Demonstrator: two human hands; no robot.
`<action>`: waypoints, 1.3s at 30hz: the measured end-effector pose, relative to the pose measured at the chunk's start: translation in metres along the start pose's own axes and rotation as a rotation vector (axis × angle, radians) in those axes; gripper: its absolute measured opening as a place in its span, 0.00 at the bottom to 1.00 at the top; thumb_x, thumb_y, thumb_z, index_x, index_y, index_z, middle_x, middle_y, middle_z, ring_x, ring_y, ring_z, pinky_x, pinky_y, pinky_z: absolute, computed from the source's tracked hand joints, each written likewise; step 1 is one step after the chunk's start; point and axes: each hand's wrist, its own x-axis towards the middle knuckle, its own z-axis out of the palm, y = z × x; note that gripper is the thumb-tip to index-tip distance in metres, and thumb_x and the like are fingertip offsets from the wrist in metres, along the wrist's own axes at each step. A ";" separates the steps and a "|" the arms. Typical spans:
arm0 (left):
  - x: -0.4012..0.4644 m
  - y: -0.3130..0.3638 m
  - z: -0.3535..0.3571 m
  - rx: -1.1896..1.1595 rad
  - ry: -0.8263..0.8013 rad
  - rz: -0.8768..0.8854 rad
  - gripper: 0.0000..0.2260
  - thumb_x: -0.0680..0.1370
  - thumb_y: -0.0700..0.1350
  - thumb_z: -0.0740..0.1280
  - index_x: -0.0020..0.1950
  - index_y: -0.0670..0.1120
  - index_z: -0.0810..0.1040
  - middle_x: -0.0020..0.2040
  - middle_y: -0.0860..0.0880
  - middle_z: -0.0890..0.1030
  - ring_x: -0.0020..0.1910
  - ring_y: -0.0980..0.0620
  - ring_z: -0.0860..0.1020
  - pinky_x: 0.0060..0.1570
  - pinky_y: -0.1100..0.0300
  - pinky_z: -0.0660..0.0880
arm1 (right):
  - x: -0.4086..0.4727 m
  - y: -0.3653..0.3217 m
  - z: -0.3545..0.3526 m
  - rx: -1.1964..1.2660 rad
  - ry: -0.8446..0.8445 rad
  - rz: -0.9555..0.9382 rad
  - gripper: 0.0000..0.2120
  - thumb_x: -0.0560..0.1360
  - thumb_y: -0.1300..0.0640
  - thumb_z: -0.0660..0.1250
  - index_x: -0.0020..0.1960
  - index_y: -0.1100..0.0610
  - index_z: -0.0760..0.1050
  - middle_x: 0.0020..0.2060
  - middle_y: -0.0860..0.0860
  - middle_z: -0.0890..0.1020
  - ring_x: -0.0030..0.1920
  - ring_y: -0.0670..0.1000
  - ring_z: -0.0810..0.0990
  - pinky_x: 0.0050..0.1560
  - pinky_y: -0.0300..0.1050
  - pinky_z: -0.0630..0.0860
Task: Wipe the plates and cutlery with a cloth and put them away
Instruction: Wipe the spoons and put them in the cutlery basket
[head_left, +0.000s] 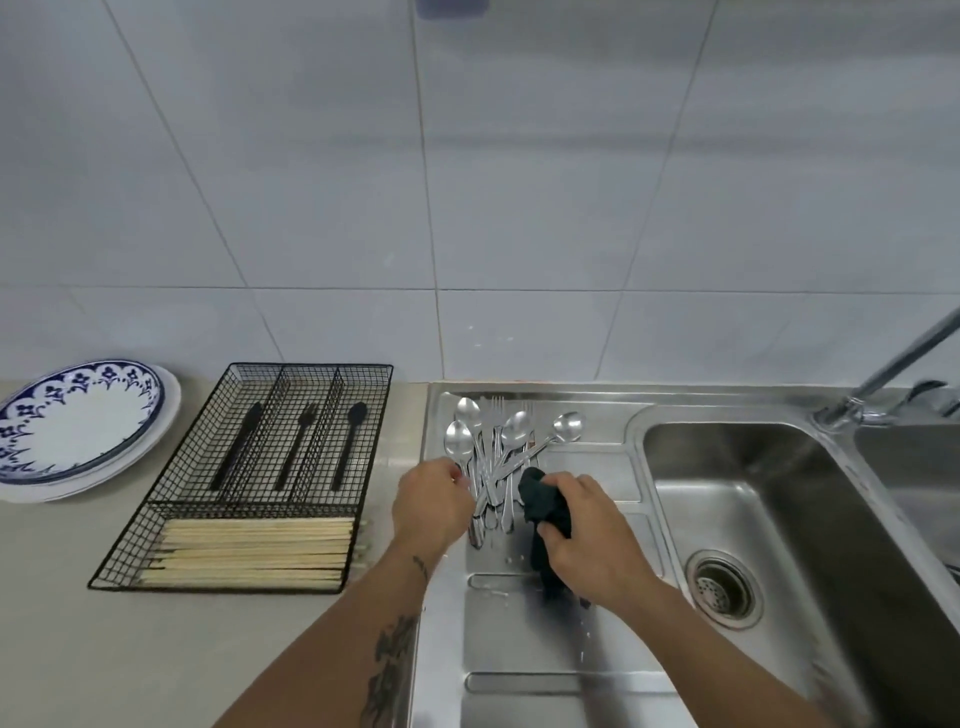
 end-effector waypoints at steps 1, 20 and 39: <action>0.005 0.001 0.004 0.039 0.012 -0.016 0.06 0.80 0.51 0.65 0.49 0.51 0.81 0.43 0.55 0.80 0.40 0.56 0.80 0.44 0.57 0.82 | 0.003 0.002 0.002 0.020 -0.001 0.009 0.19 0.75 0.55 0.68 0.63 0.44 0.67 0.53 0.44 0.70 0.52 0.48 0.73 0.55 0.46 0.76; 0.010 -0.006 0.006 0.263 0.012 -0.153 0.16 0.80 0.48 0.60 0.65 0.44 0.70 0.61 0.46 0.72 0.57 0.47 0.73 0.55 0.53 0.74 | -0.003 -0.002 0.013 0.214 0.062 0.006 0.10 0.76 0.57 0.66 0.55 0.46 0.72 0.47 0.44 0.69 0.45 0.43 0.74 0.45 0.35 0.71; -0.074 -0.006 0.018 0.274 -0.003 0.004 0.24 0.79 0.62 0.60 0.68 0.48 0.70 0.64 0.46 0.71 0.64 0.46 0.69 0.65 0.47 0.69 | -0.068 -0.015 -0.004 0.159 0.036 0.027 0.13 0.73 0.63 0.66 0.54 0.50 0.74 0.49 0.45 0.72 0.48 0.42 0.73 0.46 0.32 0.69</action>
